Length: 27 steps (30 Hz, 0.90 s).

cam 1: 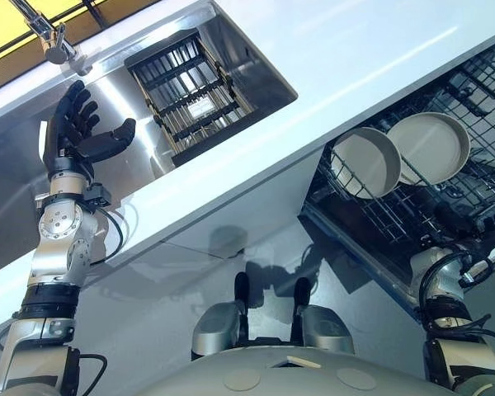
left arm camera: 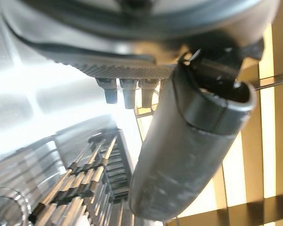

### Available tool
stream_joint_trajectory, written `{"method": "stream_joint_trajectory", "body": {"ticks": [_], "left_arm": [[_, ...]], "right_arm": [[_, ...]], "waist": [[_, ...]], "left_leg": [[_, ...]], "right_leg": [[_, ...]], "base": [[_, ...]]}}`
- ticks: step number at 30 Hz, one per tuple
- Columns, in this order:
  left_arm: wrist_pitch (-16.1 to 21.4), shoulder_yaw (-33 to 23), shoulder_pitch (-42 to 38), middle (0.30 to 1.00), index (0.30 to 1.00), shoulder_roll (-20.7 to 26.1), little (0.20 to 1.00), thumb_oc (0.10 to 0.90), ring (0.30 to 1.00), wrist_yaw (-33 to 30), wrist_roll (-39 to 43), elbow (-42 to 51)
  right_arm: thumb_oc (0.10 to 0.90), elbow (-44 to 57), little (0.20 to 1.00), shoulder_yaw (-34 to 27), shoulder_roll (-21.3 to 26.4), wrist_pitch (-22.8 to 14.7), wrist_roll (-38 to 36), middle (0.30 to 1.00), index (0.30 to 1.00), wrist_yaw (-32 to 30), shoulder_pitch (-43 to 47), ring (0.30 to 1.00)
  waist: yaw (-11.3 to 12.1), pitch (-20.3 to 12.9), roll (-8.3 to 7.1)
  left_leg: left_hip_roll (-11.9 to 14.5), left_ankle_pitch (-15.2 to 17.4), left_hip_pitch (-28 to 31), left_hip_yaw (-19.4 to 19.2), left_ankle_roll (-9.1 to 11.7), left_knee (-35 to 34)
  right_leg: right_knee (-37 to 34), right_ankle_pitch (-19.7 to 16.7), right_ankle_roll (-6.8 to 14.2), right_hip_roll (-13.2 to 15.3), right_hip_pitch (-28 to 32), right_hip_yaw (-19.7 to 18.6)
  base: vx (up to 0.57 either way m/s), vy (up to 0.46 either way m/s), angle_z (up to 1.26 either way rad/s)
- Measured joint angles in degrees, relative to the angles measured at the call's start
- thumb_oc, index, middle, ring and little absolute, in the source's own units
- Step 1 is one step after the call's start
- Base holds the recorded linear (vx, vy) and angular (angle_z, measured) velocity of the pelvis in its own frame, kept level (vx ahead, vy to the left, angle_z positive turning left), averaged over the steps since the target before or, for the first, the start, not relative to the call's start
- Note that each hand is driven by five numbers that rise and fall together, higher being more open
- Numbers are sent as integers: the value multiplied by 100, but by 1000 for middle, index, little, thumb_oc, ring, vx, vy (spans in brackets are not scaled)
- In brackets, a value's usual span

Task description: Pick up plates and place into dishwasher.

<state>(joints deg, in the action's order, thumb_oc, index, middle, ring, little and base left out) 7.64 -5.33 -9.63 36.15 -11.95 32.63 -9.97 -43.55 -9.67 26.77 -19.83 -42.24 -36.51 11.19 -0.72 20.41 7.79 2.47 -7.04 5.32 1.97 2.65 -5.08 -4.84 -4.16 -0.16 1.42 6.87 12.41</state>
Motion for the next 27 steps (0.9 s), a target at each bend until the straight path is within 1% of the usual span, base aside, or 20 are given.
{"method": "stream_joint_trajectory", "body": {"ticks": [2, 6, 9, 11, 13, 15, 17, 18, 19, 21, 23, 26, 27], "left_arm": [[1, 0, 0, 900, 900, 0, 900, 800, 900, 1, 1, 0], [15, 0, -3, 900, 900, 3, 900, 800, 900, -20, -1, 0], [16, 1, -5, 900, 900, -4, 900, 800, 900, -65, -2, 0], [16, 1, -14, 900, 900, -5, 900, 800, 900, -93, -5, 0], [16, -5, -61, 900, 900, -5, 900, 800, 900, 3, -6, -1], [16, -5, -80, 900, 900, -12, 900, 800, 900, 100, -4, -2], [17, -5, -99, 900, 900, -13, 900, 800, 900, 187, -4, -41], [17, -5, -113, 900, 900, -13, 900, 800, 900, 225, -4, -59], [18, -5, -123, 900, 900, -17, 900, 800, 900, 241, -4, -64], [19, -4, -172, 900, 900, -22, 900, 800, 900, 243, -5, -69], [39, -4, -227, 900, 900, -24, 900, 800, 900, 232, -4, -83], [98, 27, -334, 900, 900, -69, 900, 800, 900, 222, -7, -269], [107, 57, -398, 900, 900, -79, 900, 800, 900, 210, -7, -323]], "right_arm": [[800, 2, 900, -24, -54, -81, 160, 900, 900, -4, -7, 900], [800, 193, 900, 61, -135, -100, 531, 900, 900, -106, 12, 900], [800, 309, 900, 86, -243, -148, 371, 900, 900, 299, -7, 900], [800, 468, 900, 117, -245, -149, 65, 900, 900, 1119, -98, 900], [800, 587, 900, 182, -159, -3, -414, 900, 900, 2214, -136, 900], [800, 593, 900, 224, -85, 132, -720, 900, 900, 2772, -143, 900], [800, 667, 900, 326, 44, 318, -1234, 900, 900, 3402, -138, 900], [800, 749, 900, 451, 100, 447, -1410, 900, 900, 3662, -130, 900], [800, 903, 900, 730, 125, 643, -1614, 900, 900, 3991, -85, 900], [800, 1117, 900, 1109, 101, 792, -1706, 900, 900, 4228, 97, 900], [800, 1309, 900, 1312, 85, 883, -1737, 900, 900, 4310, 343, 900], [800, 1804, 900, 1753, -117, 874, -1618, 900, 900, 4223, 941, 900], [800, 1858, 900, 1762, -167, 822, -1439, 900, 900, 4027, 1056, 900]], "waist": [[-9, 16, 6], [-62, 42, 15], [-115, 76, -6], [-143, 93, -29], [-157, 117, -68], [-157, 121, -81], [-157, 125, -87], [-152, 131, -96], [-139, 141, -113], [-107, 161, -144], [-51, 187, -187], [19, 194, -199], [74, 197, -207]], "left_leg": [[2, -1, -1, -3, 2, 0], [8, 7, -113, -50, 33, -1], [17, 4, -111, -104, 27, -1], [29, 1, -98, -164, 16, -1], [34, 10, -88, -187, 27, -1], [51, 18, -79, -190, 39, 0], [60, 24, -66, -196, 47, 0], [65, 26, -56, -198, 50, 0], [72, 29, -42, -204, 56, -1], [81, 27, -32, -210, 62, 0], [83, 27, -1, -219, 65, 0], [78, 28, 14, -230, 65, 0], [79, 27, 15, -229, 65, 0]], "right_leg": [[-2, 0, 0, -1, -5, -1], [1, -3, 3, -5, -145, -50], [5, -4, 2, -14, -170, -102], [5, -4, 2, -27, -179, -142], [2, -5, 2, -56, -178, -170], [2, -8, -3, -75, -174, -175], [-2, -37, -44, -88, -168, -182], [-4, -41, -49, -94, -165, -182], [-7, -45, -55, -105, -158, -191], [-9, -49, -60, -114, -155, -202], [-11, -50, -61, -119, -123, -214], [-21, -54, -65, -119, -100, -231], [-26, -57, -69, -121, -96, -232]], "base": [[-41, 32, -1], [-35, 52, -7], [5, 27, -9], [40, -2, -14], [47, -16, -8], [41, -27, -3], [38, -12, -4], [30, 11, -6], [28, 16, -7], [14, 11, -3], [47, 32, -2], [67, 34, 0], [74, 39, 2]]}}
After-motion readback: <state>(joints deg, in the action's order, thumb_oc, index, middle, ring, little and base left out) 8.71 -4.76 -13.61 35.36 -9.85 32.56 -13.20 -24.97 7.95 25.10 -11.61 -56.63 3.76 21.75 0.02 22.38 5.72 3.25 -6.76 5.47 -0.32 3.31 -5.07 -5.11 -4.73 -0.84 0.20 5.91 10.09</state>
